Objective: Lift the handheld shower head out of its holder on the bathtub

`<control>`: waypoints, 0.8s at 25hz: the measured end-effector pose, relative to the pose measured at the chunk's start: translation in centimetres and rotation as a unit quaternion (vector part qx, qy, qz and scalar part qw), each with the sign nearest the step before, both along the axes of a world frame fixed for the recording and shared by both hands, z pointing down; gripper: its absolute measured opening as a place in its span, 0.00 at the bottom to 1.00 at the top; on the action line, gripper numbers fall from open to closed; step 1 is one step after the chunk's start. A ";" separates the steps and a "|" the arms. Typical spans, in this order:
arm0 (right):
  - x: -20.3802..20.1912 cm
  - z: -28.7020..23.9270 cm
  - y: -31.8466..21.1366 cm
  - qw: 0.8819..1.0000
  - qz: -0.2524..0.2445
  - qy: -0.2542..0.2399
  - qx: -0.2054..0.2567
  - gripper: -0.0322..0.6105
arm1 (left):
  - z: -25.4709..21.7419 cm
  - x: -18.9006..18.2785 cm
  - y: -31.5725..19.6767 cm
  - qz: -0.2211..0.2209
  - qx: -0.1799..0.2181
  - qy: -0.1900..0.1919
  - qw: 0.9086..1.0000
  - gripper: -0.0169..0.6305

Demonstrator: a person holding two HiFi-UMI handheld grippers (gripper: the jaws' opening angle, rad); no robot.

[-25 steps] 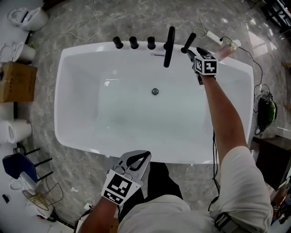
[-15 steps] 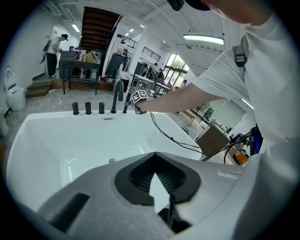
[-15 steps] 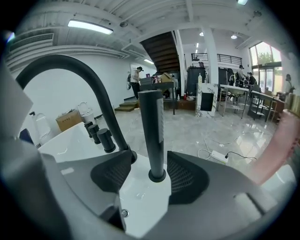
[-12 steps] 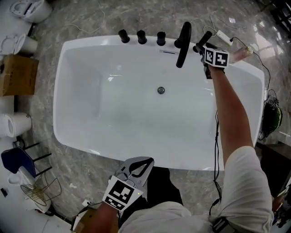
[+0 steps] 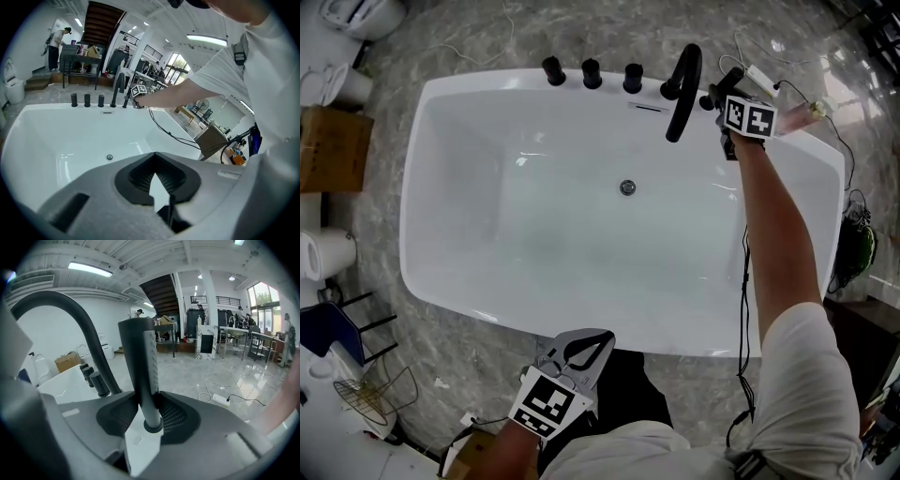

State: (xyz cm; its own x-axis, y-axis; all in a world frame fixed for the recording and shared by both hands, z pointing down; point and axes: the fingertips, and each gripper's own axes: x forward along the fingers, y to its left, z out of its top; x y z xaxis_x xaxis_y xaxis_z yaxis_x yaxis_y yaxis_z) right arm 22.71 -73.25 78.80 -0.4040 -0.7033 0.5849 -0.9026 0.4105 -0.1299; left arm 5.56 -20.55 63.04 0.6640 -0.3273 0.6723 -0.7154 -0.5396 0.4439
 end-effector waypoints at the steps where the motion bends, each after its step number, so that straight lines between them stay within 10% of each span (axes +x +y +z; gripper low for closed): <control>1: 0.0 0.0 0.2 1.000 -0.003 0.004 0.000 0.28 | 0.0 0.0 0.1 0.003 0.001 -0.001 1.000 0.04; 20: -0.2 -8.1 3.1 0.999 -0.004 0.024 0.045 0.28 | -4.3 -0.5 0.8 0.013 0.037 0.016 0.999 0.04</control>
State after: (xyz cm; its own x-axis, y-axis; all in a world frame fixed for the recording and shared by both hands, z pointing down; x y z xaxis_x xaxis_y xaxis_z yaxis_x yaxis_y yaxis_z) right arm 22.55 -70.14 70.74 -0.3826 -0.7504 0.5390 -0.9035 0.4258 -0.0486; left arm 5.09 -19.77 58.70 0.6933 -0.3583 0.6252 -0.6874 -0.5893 0.4245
